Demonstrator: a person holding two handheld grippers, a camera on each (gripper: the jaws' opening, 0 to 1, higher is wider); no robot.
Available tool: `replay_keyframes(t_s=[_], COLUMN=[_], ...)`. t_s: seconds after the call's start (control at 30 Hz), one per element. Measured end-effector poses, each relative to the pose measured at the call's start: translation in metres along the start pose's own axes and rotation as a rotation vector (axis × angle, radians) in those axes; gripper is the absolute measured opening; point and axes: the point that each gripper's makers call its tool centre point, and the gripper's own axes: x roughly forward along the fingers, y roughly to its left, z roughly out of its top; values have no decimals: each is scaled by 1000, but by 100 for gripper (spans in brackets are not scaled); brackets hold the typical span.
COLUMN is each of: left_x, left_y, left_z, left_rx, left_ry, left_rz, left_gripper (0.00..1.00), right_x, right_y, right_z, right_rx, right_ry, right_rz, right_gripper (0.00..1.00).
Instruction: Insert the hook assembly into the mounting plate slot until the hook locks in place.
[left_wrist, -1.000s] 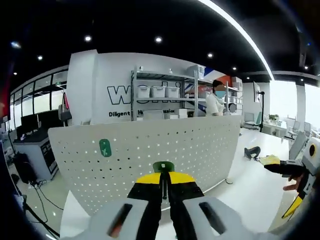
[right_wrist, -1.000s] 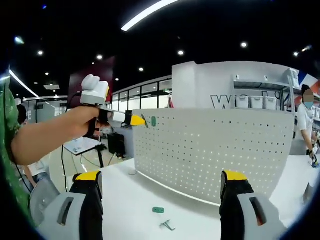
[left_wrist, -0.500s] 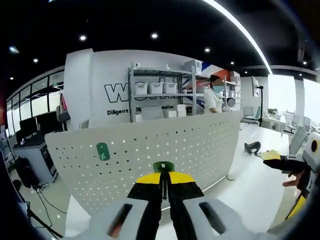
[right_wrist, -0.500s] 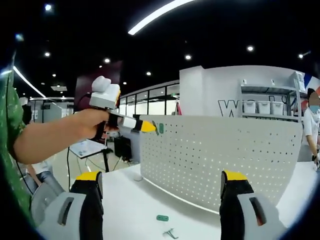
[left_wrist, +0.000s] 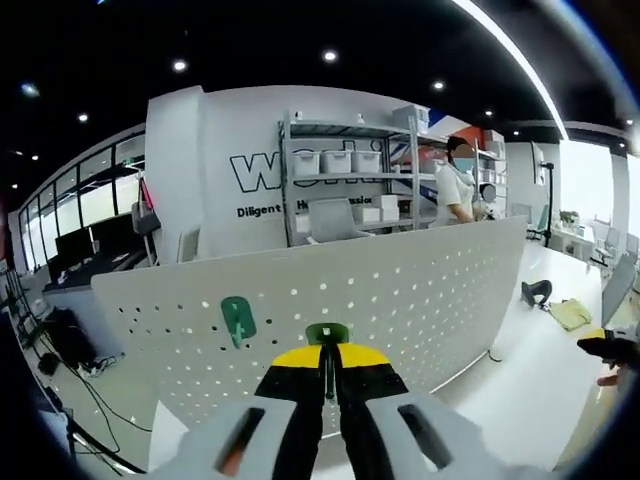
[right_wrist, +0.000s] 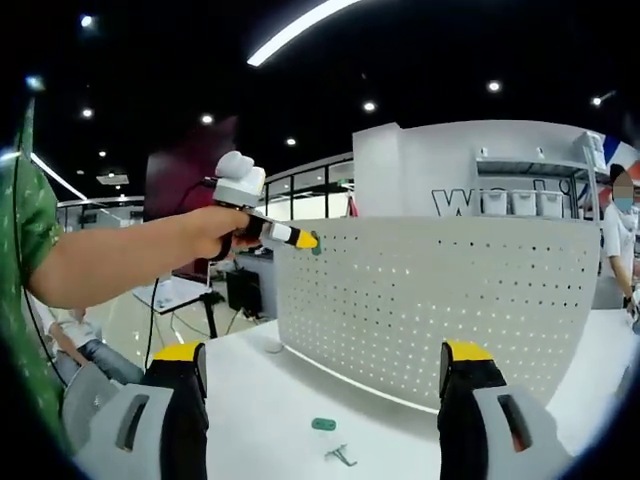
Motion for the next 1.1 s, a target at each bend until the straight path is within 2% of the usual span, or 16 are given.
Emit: replay_keyframes(t_s=[0.43,0.9,1.1], left_x=[28,34,34], left_y=[15,18,19], left_z=[-3,2,6], left_rx=[27,40,38], left_ry=[22,-4,-32], left_rz=[58,83,101], left_gripper=[3,3,3], right_x=[0,0,-1], right_y=[-12,-16,-17], right_z=[-9,-14,-16], right_rx=[37,56,63], right_ry=[7,14,17], right_rz=[-25,-31,-34], right_gripper=[97,96,96])
